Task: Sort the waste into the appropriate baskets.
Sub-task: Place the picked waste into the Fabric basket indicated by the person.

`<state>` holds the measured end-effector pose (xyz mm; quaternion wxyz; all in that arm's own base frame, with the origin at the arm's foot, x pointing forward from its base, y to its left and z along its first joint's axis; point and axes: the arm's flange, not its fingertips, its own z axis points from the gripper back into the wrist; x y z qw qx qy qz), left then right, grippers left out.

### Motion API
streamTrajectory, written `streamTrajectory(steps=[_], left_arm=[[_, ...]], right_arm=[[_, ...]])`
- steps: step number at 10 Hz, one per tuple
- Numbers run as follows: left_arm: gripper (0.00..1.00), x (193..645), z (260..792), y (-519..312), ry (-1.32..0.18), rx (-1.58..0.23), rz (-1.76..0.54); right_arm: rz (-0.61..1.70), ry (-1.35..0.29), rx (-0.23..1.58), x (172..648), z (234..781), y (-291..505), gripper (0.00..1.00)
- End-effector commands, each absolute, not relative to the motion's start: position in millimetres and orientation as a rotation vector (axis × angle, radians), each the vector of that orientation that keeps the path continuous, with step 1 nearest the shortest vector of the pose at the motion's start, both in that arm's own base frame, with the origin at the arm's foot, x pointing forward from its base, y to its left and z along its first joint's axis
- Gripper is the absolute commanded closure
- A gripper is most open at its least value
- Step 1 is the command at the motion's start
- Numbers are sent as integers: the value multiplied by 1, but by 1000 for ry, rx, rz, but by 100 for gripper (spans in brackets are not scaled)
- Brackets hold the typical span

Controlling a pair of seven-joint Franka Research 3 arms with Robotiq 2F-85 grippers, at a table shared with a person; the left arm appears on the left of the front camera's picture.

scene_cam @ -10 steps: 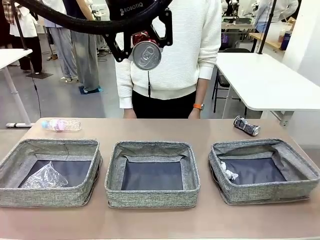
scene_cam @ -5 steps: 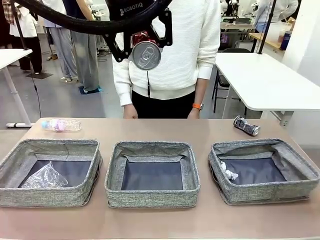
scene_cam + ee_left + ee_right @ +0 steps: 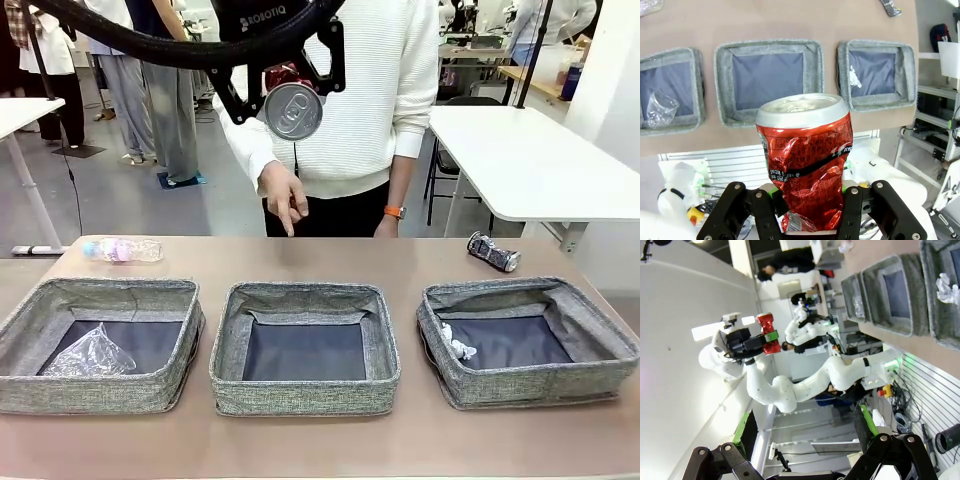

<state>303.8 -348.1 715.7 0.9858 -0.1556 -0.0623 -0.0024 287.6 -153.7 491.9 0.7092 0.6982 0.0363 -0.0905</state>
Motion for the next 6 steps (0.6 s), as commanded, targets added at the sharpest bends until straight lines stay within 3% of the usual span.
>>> streamTrajectory(steps=[1,6], left_arm=[[93,302,714,-346,-114,-328,1],[93,302,714,-346,-114,-328,1]], right_arm=[[-206,88,1561,287,498,-154,0],[-206,88,1561,287,498,-154,0]])
